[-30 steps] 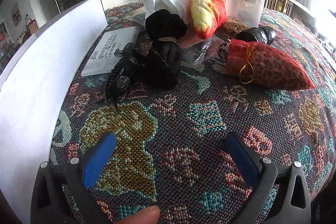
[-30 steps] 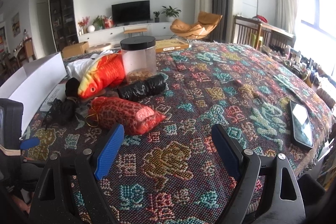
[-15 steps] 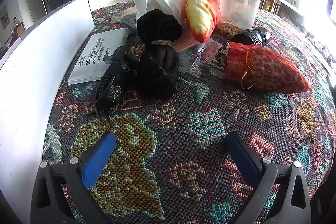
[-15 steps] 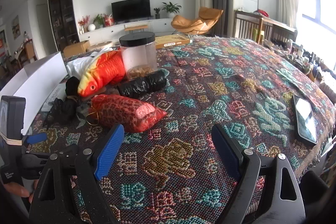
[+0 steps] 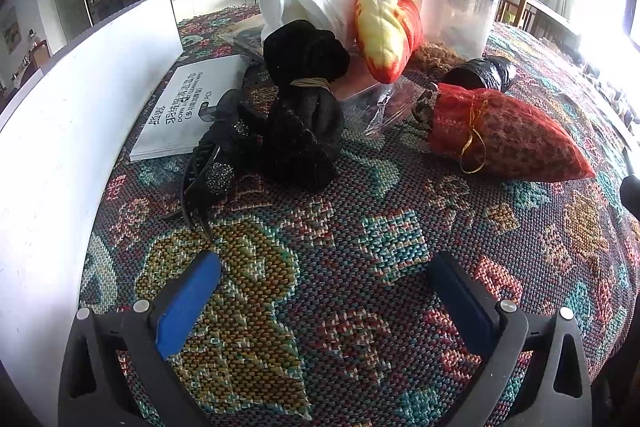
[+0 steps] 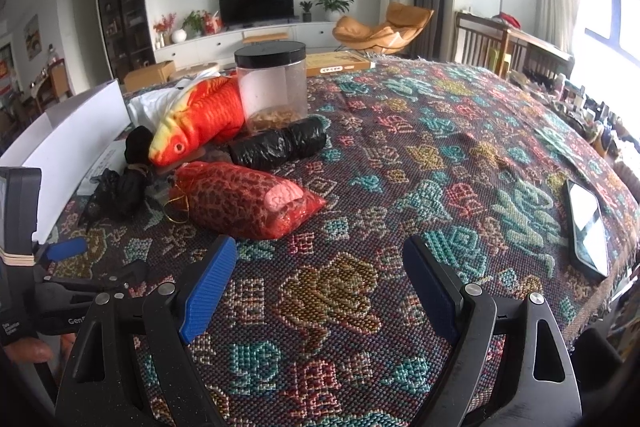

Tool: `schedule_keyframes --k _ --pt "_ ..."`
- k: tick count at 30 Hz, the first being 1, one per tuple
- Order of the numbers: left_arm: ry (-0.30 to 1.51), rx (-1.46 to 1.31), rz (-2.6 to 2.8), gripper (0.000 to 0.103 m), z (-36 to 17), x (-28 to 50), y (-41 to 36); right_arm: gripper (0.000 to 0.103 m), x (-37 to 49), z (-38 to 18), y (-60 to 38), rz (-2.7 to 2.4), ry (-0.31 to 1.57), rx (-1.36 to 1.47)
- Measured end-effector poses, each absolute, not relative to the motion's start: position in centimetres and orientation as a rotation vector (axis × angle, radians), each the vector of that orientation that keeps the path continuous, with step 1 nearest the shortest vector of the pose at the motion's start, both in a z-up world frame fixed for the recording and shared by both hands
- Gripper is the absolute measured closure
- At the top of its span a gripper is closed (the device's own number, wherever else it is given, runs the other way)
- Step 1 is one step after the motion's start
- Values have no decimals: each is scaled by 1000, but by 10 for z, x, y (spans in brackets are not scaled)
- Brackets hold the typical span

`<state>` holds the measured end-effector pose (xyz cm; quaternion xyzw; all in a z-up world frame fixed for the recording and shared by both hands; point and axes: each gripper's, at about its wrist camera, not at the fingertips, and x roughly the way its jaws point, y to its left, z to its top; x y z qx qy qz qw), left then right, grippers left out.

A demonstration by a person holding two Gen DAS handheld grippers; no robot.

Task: Organize soft objects
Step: 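Grasp the red leopard-print mesh bag with the right gripper, then grasp the black plastic-wrapped roll with the left gripper while the right gripper holds the red bag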

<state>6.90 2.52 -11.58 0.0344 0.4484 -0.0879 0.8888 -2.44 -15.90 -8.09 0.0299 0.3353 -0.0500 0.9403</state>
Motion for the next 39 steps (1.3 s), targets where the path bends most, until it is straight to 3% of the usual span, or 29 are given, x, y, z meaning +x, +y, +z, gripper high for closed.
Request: schedule_keyframes --k 11,17,21,24,25,26,33,39 --pt "931 71 -183 0 -116 70 25 16 2 -89 -171 0 768 131" --pt "931 71 -183 0 -116 70 25 16 53 -81 -110 227 800 -384" --pt "931 71 -183 0 -116 70 25 16 80 -111 -80 266 899 -605" --pt "931 71 -183 0 -116 70 25 25 85 -121 -93 285 967 -442" --pt "931 71 -182 0 -116 70 25 53 81 -120 -102 277 964 -358" --pt "931 70 -182 0 -116 70 25 62 76 -119 -111 262 967 -284" --pt "930 71 -179 0 -115 70 24 65 20 -103 -192 51 876 211" --pt "929 75 -170 0 -115 70 23 65 13 -116 -240 -103 814 423"
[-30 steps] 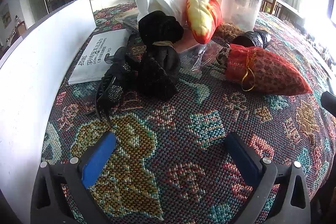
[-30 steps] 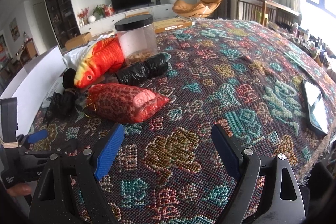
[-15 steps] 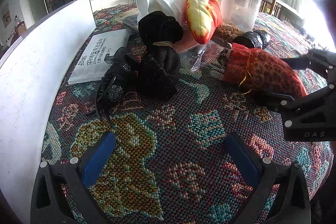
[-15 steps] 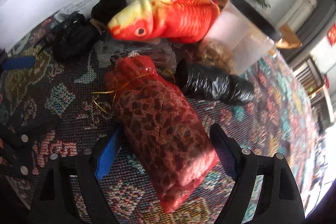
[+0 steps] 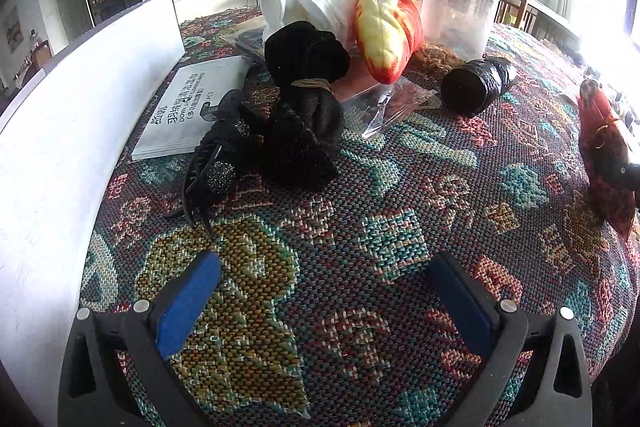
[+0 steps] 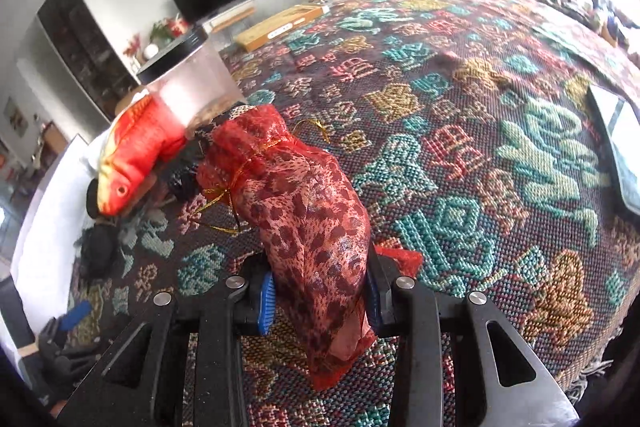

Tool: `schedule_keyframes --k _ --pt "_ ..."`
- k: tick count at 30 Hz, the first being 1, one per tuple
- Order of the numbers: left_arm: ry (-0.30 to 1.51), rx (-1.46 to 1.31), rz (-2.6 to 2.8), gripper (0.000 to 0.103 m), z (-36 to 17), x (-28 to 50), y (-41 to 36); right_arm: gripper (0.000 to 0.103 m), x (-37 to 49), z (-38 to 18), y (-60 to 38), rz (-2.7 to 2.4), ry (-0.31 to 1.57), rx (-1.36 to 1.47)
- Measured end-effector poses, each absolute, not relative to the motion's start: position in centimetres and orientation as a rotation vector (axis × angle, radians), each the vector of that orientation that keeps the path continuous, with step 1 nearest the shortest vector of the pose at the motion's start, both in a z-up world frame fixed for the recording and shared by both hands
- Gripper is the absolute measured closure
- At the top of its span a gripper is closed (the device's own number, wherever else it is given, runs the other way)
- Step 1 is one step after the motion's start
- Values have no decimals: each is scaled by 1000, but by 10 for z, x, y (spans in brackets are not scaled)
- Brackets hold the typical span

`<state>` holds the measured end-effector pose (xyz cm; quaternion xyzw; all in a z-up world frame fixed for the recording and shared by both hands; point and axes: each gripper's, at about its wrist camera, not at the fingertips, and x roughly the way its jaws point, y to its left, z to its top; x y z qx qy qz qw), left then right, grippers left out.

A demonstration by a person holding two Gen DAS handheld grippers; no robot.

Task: Organize soft objects
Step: 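Grasp the black plastic-wrapped roll with the left gripper while the right gripper holds the red bag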

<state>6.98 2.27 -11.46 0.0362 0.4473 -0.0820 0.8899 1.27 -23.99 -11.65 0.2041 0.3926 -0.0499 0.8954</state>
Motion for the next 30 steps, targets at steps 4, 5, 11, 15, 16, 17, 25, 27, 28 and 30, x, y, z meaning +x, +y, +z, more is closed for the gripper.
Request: schedule_keyframes --k 4,5,11,15,16,17,25,27,28,30 --pt "945 72 -144 1 -105 63 12 63 -1 -107 -235 -109 746 407" --pt "923 68 -184 1 -98 61 4 62 -5 -105 -236 -108 732 412" --pt "792 255 -358 0 -52 99 -84 59 -11 -104 -259 -154 685 497" --pt "895 278 -383 0 -71 157 -127 59 -18 -101 -269 -170 644 548" --pt "914 298 -376 1 -79 166 -135 59 -20 -100 -270 -173 635 556" --pt "928 318 -365 4 -87 174 -141 59 -21 -100 -270 -175 628 561" --pt "962 207 -406 58 -90 171 -131 61 -25 -102 -274 -162 616 602" --pt "962 139 -431 58 -81 147 -112 61 -26 -104 -275 -145 616 616" --pt "962 100 -445 58 -76 135 -100 61 -26 -105 -277 -135 622 622" --pt "951 22 -464 59 -65 109 -72 61 -23 -107 -274 -108 645 621"
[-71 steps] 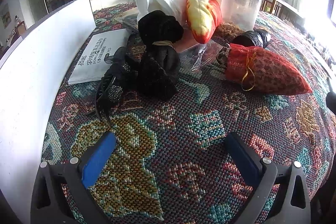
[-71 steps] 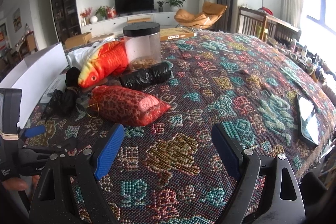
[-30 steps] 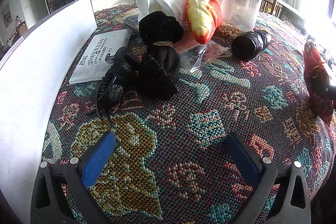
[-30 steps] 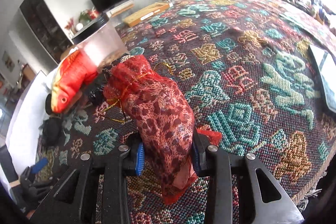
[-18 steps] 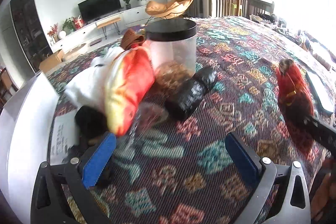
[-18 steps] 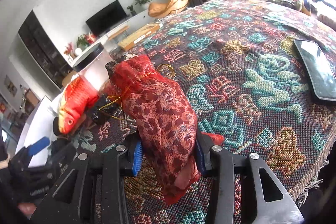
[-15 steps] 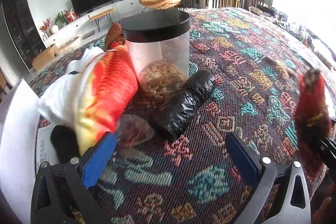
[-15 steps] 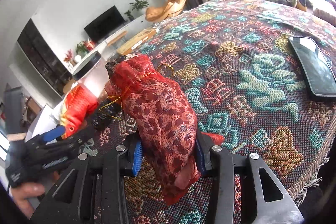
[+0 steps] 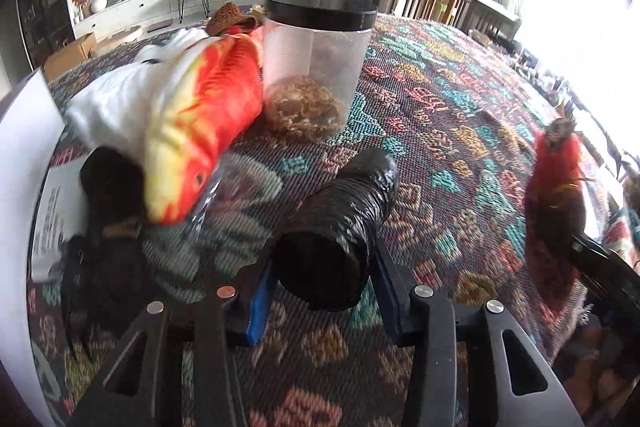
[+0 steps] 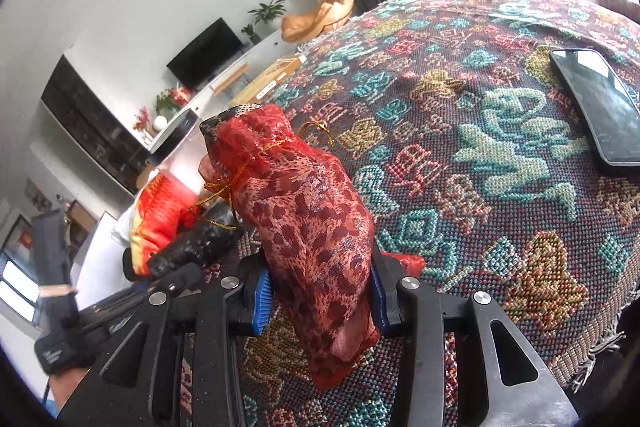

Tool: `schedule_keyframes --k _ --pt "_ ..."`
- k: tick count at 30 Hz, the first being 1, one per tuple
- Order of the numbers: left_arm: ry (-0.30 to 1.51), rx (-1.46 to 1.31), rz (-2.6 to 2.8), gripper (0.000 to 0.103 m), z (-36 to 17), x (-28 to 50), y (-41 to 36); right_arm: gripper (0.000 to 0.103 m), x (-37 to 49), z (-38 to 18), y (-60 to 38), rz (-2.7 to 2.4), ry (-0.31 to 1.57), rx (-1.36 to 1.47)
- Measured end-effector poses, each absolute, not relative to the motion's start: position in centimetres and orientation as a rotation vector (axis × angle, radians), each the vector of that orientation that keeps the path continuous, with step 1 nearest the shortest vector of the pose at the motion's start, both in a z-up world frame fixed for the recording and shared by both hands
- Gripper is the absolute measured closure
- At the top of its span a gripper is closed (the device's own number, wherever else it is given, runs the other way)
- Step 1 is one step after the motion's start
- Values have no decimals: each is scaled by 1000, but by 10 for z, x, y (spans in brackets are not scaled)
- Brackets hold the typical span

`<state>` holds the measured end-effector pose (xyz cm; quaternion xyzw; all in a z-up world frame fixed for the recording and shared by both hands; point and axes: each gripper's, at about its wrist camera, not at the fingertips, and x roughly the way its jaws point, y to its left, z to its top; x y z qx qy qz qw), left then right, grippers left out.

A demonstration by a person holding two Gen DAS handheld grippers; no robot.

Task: Organize soft objects
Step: 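Grasp the black plastic-wrapped roll with the left gripper while the right gripper holds the red bag, then carry both items over the white box and open both grippers to drop them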

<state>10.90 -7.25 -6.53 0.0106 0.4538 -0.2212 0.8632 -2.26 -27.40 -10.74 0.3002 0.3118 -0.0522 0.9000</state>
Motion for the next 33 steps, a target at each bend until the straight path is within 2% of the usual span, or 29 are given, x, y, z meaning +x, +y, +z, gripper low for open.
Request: schedule_keyframes --k 5,12,17,22,25,26,28,33 --pt "893 -127 -448 67 -36 72 2 62 -12 -102 -248 -24 697 532" --pt "859 -175 -379 68 -37 55 66 62 -10 -102 -215 17 741 451" --pt "834 -178 -379 67 -45 60 66 62 -12 -105 -211 6 754 425" --pt "894 -177 -336 55 -69 84 49 62 -13 -107 -208 1 755 413" --pt "930 -180 -330 56 -87 94 40 62 -15 -106 -209 5 746 412" --pt "927 -211 -341 64 -89 94 41 62 -15 -106 -209 7 744 414" --pt "921 -227 -318 67 -87 92 42 62 -16 -106 -210 9 739 419" --pt "884 -288 -342 68 -62 74 62 64 -15 -104 -212 40 747 443"
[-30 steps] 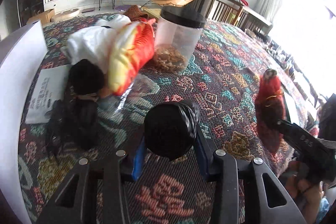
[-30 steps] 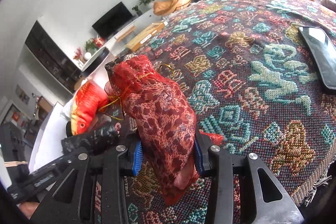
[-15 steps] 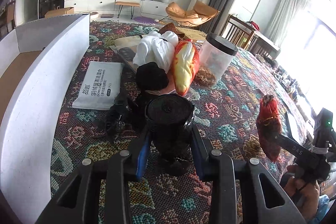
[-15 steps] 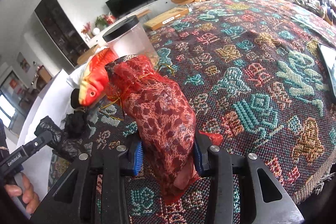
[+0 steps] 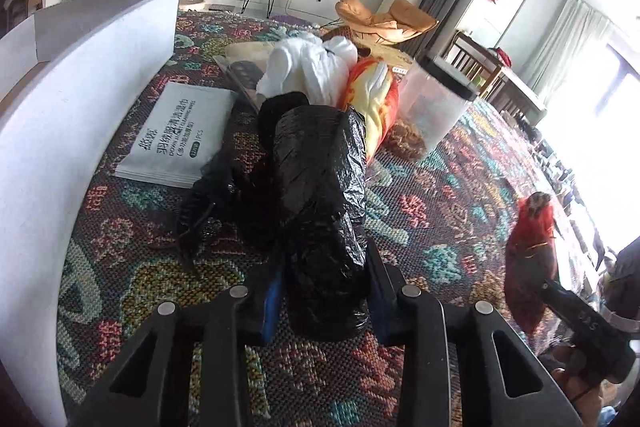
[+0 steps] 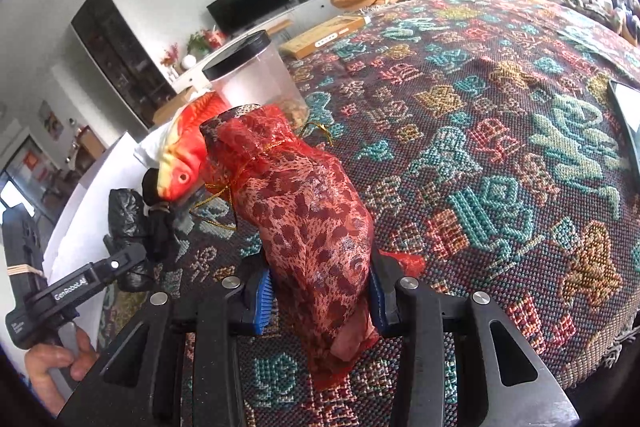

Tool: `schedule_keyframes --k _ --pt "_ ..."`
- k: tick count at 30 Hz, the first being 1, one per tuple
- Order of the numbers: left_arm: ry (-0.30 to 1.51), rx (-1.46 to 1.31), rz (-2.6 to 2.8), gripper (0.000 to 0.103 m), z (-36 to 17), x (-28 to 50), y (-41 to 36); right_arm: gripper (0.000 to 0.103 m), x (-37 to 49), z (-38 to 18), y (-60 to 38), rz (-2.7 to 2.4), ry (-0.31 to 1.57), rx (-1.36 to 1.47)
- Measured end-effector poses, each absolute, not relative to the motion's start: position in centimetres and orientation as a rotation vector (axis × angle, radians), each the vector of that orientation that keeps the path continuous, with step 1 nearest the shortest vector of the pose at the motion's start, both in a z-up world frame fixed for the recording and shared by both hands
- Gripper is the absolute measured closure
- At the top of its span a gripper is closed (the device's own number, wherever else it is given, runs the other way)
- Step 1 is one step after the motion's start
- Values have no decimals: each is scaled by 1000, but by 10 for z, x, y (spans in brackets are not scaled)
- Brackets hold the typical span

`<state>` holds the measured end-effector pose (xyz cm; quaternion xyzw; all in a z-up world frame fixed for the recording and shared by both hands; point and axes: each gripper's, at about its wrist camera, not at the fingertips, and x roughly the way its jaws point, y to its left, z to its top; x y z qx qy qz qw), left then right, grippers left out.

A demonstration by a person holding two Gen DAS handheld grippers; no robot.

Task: Organize soft objects
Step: 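Carry both items over the white box and open both grippers to drop them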

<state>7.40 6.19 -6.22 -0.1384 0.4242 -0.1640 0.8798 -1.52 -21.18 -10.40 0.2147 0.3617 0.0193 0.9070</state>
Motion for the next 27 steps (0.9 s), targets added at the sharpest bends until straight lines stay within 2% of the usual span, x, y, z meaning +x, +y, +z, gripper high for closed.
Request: schedule_keyframes --k 6,10,13,14,15,16,17,18,19,20,24,27 --pt "773 -348 -323 68 10 42 134 64 -3 -72 -165 210 797 470" --pt "724 -303 -174 68 42 25 205 64 15 -26 -81 468 823 494" --pt "719 -234 1 68 48 13 255 64 27 4 -5 674 870 518" --pt "735 -218 63 67 44 11 271 63 30 11 20 733 888 525" --pt "757 -205 137 67 39 9 286 54 34 16 43 791 910 537" --pt "781 -193 206 61 33 8 299 34 38 16 64 846 941 559" --pt "791 -188 256 49 26 4 310 24 44 14 83 899 987 583" --pt "794 -191 295 38 21 0 320 23 50 9 97 927 1029 596" --pt "785 -199 332 20 17 -5 328 23 53 5 104 925 1050 602" --pt "762 -209 364 12 16 -11 334 23 54 1 104 915 1051 602" --pt "712 -231 376 8 13 -24 335 23 52 -16 61 745 974 462" --pt "692 -241 285 8 20 -23 304 23 57 -38 13 499 917 260"
